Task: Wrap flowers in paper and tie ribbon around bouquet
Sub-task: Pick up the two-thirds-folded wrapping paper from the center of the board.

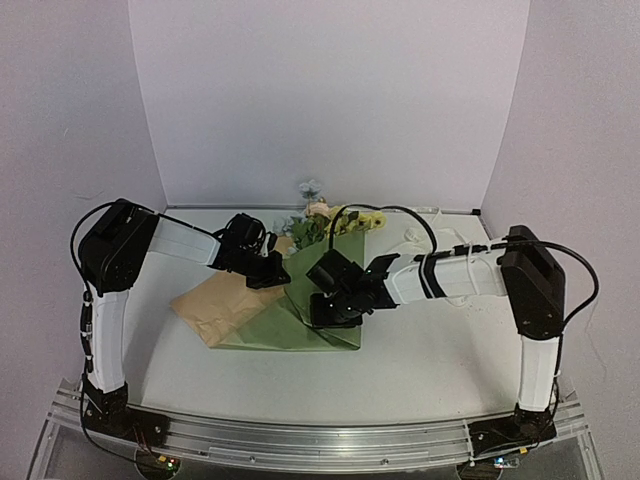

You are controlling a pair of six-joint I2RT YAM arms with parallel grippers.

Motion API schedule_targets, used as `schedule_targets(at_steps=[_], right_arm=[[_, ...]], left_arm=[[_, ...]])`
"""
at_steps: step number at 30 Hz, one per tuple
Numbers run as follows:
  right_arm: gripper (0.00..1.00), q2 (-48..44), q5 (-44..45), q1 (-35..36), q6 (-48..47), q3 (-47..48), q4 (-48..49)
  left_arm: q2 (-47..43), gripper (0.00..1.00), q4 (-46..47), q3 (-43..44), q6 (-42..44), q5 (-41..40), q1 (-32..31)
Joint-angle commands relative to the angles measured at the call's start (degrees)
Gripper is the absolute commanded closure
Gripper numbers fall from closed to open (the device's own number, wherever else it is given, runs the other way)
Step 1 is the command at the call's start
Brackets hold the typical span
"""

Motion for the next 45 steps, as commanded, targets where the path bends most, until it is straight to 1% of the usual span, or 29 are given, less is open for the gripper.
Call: schedule_targets(at_steps=[1,6,9,12,14,16,18,19,25,28,30,32,33,35,38,42,45], right_arm=[[0.56,5.0,1.0,0.3,-0.6,3.9,-1.8],[0.55,7.7,1.3,0.3,-0.5,5.0,-2.8],[0.53,8.8,1.8,0.3,-0.4,5.4,-3.6],[0.52,9.1,1.9,0.3,-0.2,5.5,-4.2],[0.51,9.3,2.2,0.3,-0.2,5.6,-4.7],[0.50,9.4,2.3,0.3,-0.1,5.5,-5.0],[0.50,9.7,2.6,0.3,0.0,5.4,-5.3],[0.50,9.8,2.8,0.4,0.1,5.4,-5.4],[0.49,10.2,2.9,0.4,0.2,6.0,-6.3],[0.49,10.0,3.5,0.5,0.1,5.8,-6.4],[0.49,10.1,3.6,0.5,0.2,5.5,-6.4],[0.49,10.2,3.7,0.5,0.4,5.2,-6.4],[0.49,10.2,3.8,0.5,0.5,5.3,-6.4],[0.49,10.4,4.2,0.6,0.5,5.5,-6.4],[0.50,10.8,4.4,0.6,0.3,5.8,-6.4],[0.50,11.4,4.3,0.6,0.3,6.1,-6.4],[0.50,11.8,4.3,0.6,0.0,6.3,-6.4]], left_arm=[[-2.0,1.00,-1.0,2.0,1.2,0.7,0.1],[-2.4,0.99,-0.9,1.8,0.3,0.8,0.1],[-3.6,0.95,-1.3,1.4,-0.9,0.5,0.1],[-7.1,0.84,-1.6,-1.2,-3.3,-1.3,0.2],[-11.0,0.78,-2.0,-3.5,-5.3,-2.6,0.4],[-15.9,0.69,-2.6,-7.0,-8.1,-5.0,0.5],[-20.6,0.63,-4.2,-11.3,-11.2,-8.2,0.5],[-23.4,0.60,-4.9,-13.6,-14.1,-9.6,0.5],[-41.6,0.58,-4.8,-32.4,-30.0,-14.2,0.6],[-49.8,0.59,-4.3,-39.6,-35.6,-15.5,0.3],[-53.4,0.59,-5.4,-42.8,-38.6,-16.3,-0.7],[-56.0,0.58,-7.9,-44.5,-41.6,-20.2,-3.6],[-57.1,0.55,-9.1,-45.1,-43.7,-22.9,-5.7],[-58.3,0.50,-9.5,-46.8,-48.2,-26.2,-9.4],[-57.2,0.47,-6.5,-48.5,-52.1,-27.7,-12.9],[-53.1,0.46,-5.1,-48.1,-55.9,-30.9,-16.0],[-50.9,0.45,-6.9,-46.5,-59.6,-34.4,-18.4]])
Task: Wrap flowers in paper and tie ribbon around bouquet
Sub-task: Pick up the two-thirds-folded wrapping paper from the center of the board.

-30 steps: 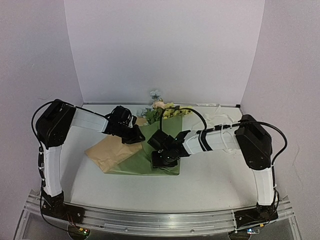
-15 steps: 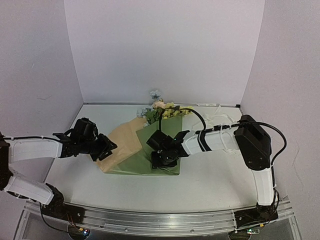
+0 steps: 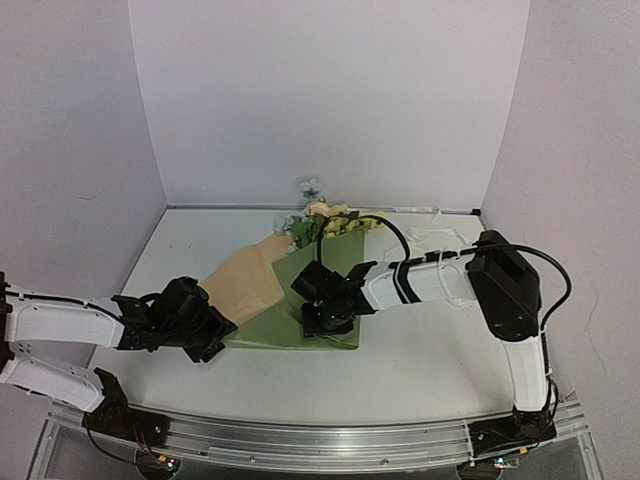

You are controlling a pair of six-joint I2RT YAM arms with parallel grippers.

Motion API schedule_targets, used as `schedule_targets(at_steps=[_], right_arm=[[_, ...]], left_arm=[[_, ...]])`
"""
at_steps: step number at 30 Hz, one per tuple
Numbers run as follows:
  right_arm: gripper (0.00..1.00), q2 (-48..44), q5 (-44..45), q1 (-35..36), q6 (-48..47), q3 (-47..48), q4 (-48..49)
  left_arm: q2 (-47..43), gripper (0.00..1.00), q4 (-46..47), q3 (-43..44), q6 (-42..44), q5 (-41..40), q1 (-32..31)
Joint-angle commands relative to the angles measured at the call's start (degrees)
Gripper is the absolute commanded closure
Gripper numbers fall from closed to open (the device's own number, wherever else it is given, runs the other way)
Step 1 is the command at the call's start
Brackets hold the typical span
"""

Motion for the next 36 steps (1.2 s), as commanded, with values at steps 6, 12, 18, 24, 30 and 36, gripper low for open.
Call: schedule_targets(at_steps=[6,12,18,24,30,36], right_arm=[[0.50,4.0,1.0,-0.3,-0.3,0.5,-3.4],[0.50,4.5,0.6,-0.3,-0.6,0.4,-3.3],[0.50,4.7,0.3,-0.3,-1.2,0.4,-3.3],[0.50,5.1,-0.1,-0.3,-1.1,0.5,-3.3],[0.50,5.2,-0.3,-0.3,-1.3,0.5,-3.3],[0.50,5.2,-0.2,-0.3,-1.4,0.7,-3.4]], left_arm=[[7.2,0.37,-4.5,4.9,-11.8,-9.2,-3.4],[9.7,0.42,-0.1,2.5,-13.8,-11.9,-3.3],[11.4,0.54,0.3,2.1,-13.3,-13.9,-3.0],[12.6,0.78,2.2,2.5,-9.9,-15.0,-2.7],[10.8,0.99,2.9,6.1,1.2,-18.7,-3.0],[9.4,1.00,11.4,6.7,16.9,-19.6,-5.0]])
